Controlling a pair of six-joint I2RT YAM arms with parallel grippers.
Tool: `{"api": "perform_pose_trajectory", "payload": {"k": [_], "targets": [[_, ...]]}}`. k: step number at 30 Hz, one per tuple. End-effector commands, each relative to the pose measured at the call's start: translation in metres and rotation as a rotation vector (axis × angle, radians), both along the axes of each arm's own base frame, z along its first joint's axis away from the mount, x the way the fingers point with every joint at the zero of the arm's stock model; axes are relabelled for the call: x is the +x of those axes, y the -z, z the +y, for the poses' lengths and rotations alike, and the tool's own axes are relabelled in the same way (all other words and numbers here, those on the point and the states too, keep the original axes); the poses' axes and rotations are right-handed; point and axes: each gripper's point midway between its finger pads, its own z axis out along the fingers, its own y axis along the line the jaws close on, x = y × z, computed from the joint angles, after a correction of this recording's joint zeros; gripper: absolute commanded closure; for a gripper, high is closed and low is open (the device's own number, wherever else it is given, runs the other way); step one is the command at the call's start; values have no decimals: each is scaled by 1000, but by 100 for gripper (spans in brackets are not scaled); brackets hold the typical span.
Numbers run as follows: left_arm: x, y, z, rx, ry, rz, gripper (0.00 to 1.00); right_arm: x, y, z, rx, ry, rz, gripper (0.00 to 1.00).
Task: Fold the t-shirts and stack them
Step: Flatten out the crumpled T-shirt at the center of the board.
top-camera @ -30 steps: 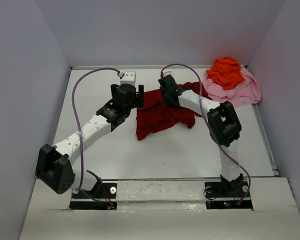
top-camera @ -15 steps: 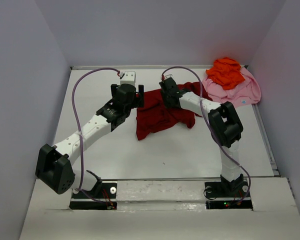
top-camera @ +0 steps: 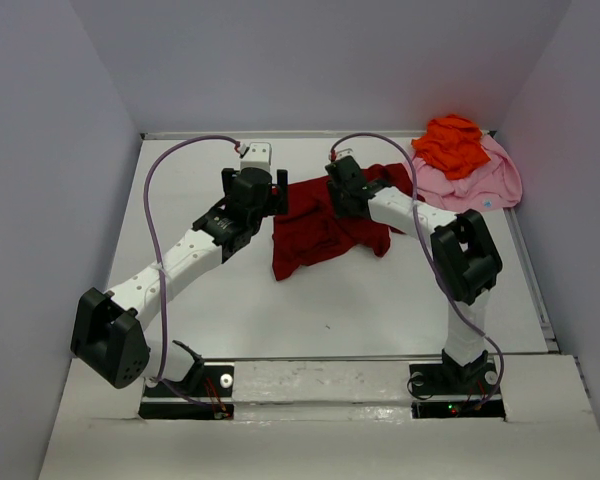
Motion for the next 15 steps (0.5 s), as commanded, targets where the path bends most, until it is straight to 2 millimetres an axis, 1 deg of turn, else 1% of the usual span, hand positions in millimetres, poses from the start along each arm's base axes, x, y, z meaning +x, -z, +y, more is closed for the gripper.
{"api": "perform_pose_trajectory", "payload": {"k": [1, 10, 15], "targets": [[4, -30, -3, -36, 1, -60, 4, 5, -9, 3, 14, 11, -38, 46], [3, -32, -3, -38, 0, -66, 4, 7, 13, -3, -41, 26, -13, 46], [3, -32, -2, -39, -2, -66, 4, 9, 17, -6, -61, 34, -12, 46]]}}
